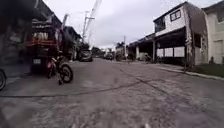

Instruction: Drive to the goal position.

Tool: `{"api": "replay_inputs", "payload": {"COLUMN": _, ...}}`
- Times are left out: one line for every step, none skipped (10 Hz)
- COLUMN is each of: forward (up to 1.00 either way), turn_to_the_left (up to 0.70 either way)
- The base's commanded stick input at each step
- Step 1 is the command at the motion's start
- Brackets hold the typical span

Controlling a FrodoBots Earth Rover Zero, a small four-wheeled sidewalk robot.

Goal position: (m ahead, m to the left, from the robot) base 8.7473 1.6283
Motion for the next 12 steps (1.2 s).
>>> {"api": "replay_inputs", "payload": {"forward": 0.70, "turn_to_the_left": 0.00}}
{"api": "replay_inputs", "payload": {"forward": 0.70, "turn_to_the_left": 0.00}}
{"api": "replay_inputs", "payload": {"forward": 0.70, "turn_to_the_left": 0.00}}
{"api": "replay_inputs", "payload": {"forward": 0.70, "turn_to_the_left": 0.00}}
{"api": "replay_inputs", "payload": {"forward": 0.70, "turn_to_the_left": 0.00}}
{"api": "replay_inputs", "payload": {"forward": 0.70, "turn_to_the_left": 0.00}}
{"api": "replay_inputs", "payload": {"forward": 0.70, "turn_to_the_left": 0.00}}
{"api": "replay_inputs", "payload": {"forward": 0.70, "turn_to_the_left": 0.00}}
{"api": "replay_inputs", "payload": {"forward": 0.70, "turn_to_the_left": 0.00}}
{"api": "replay_inputs", "payload": {"forward": 0.70, "turn_to_the_left": 0.00}}
{"api": "replay_inputs", "payload": {"forward": 0.70, "turn_to_the_left": 0.00}}
{"api": "replay_inputs", "payload": {"forward": 0.70, "turn_to_the_left": 0.00}}
